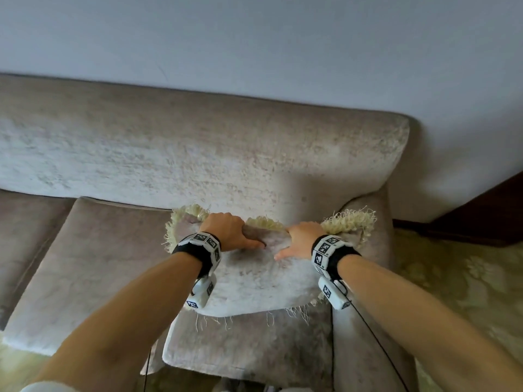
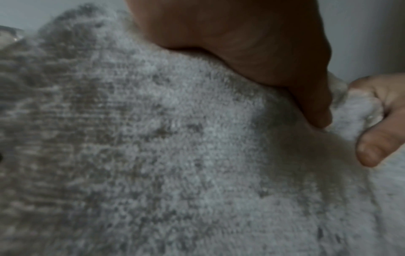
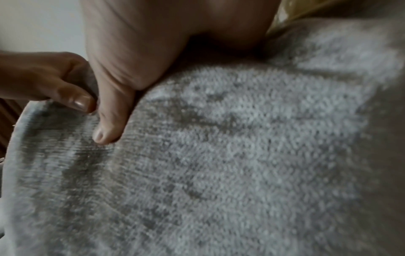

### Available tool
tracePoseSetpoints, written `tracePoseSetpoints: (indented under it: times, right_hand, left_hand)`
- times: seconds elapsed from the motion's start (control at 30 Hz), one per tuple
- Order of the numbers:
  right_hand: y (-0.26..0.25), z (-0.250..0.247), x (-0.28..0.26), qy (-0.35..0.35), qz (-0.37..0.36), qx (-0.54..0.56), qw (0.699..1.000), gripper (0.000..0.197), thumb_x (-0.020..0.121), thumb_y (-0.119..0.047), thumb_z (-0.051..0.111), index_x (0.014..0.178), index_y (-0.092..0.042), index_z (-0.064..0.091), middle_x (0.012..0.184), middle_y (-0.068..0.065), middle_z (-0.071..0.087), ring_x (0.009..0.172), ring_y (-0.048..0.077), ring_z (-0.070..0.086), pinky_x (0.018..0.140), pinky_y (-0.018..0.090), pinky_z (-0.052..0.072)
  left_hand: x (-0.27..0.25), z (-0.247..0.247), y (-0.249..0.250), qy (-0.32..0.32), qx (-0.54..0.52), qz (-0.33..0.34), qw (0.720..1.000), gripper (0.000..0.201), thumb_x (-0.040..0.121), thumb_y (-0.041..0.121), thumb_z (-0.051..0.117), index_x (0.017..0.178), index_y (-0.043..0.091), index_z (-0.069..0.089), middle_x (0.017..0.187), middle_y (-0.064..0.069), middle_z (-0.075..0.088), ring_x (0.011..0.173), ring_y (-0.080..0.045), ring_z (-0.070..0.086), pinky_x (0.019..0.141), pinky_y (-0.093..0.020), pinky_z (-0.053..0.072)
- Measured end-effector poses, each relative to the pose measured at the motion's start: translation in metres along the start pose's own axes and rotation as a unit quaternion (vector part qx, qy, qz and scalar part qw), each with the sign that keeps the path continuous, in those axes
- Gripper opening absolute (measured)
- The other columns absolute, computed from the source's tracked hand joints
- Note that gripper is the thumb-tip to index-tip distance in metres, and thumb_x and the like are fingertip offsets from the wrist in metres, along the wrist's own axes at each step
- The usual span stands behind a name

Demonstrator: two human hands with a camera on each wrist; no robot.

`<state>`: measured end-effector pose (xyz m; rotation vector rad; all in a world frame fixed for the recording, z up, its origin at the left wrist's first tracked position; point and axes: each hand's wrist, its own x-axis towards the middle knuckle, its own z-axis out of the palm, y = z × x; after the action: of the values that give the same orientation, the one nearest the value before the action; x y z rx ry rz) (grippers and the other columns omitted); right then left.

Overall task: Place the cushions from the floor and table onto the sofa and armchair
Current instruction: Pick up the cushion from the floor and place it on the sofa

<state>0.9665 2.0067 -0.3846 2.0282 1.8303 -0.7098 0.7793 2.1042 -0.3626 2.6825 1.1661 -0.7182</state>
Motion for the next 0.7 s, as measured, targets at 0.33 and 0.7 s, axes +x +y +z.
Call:
tracePoseSetpoints:
  times: [0.33,0.7]
  right_hand:
    - [-0.002,-0.022,0.067,0.047,0.061,0.061,0.995,0.082,0.072,-0.071,0.065,0.132,-0.017,0.048,0.123,0.006,0.06,0.116,0.028,0.054,0.095,0.041,0.044]
    - [0.031,-0.014,0.11,-0.041,0.163,0.032,0.985,0.12,0.056,-0.078,0.07,0.149,-0.045,0.001,0.152,0.011,0.028,0.14,0.037,0.027,0.109,0.068,0.004]
  left_hand:
    - [0.083,0.007,-0.057,-0.032,-0.03,0.032,0.999,0.089,0.057,0.099,0.034,0.075,0.017,0.064,0.068,0.003,0.064,0.065,-0.015,0.061,0.06,-0.028,0.045]
    - [0.15,0.025,-0.081,-0.001,-0.121,0.071,0.99,0.076,0.067,0.084,0.055,0.113,0.024,0.05,0.118,-0.003,0.058,0.105,-0.023,0.054,0.086,-0.042,0.048]
